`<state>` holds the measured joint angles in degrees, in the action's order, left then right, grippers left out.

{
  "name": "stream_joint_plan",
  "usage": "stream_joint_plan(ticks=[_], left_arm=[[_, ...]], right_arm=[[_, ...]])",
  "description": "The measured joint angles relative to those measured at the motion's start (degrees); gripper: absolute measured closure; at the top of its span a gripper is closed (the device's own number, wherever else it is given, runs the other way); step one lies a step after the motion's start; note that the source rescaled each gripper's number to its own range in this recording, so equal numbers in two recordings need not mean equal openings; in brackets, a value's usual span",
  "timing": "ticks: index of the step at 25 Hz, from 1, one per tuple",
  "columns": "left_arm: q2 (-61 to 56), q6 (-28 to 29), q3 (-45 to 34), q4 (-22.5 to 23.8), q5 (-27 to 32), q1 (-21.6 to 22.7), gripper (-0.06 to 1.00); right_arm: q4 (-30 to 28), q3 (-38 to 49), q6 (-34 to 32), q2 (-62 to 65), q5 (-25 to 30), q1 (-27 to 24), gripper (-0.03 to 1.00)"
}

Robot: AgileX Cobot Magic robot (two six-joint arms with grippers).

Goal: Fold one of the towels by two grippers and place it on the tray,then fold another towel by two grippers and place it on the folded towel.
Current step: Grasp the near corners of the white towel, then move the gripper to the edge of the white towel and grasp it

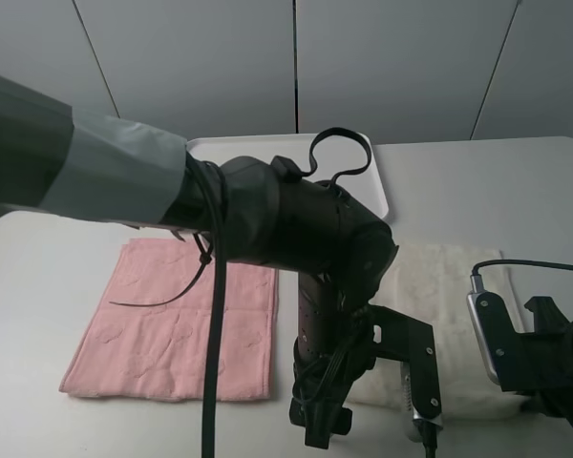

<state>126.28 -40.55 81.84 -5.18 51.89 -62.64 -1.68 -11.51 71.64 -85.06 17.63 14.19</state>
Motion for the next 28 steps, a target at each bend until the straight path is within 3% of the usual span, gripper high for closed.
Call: stream_joint_plan(ticks=[15,18,22,26,28], left_arm=[[0.27,0.45,0.0,1.59,-2.26,-0.13,-0.02],[0.62,2.52,0.12,4.11,-3.12,-0.67,0.14],[0.77,3.94,0.12,7.87,-4.78,-1.16,0.52],[0.77,5.34,0.12,8.32,-4.93,-1.33,0.89],[0.77,6.84,0.12,8.58,-4.93,-1.33,0.93]], right_arm=[[-0.27,0.0,0.48,0.0,-0.14,0.0,0.97],[-0.27,0.0,0.57,0.0,-0.14,0.0,0.97],[-0.27,0.0,0.71,0.0,-0.14,0.0,0.97],[-0.27,0.0,0.71,0.0,-0.36,0.0,0.97],[0.05,0.0,0.61,0.0,-0.8,0.0,0.97]])
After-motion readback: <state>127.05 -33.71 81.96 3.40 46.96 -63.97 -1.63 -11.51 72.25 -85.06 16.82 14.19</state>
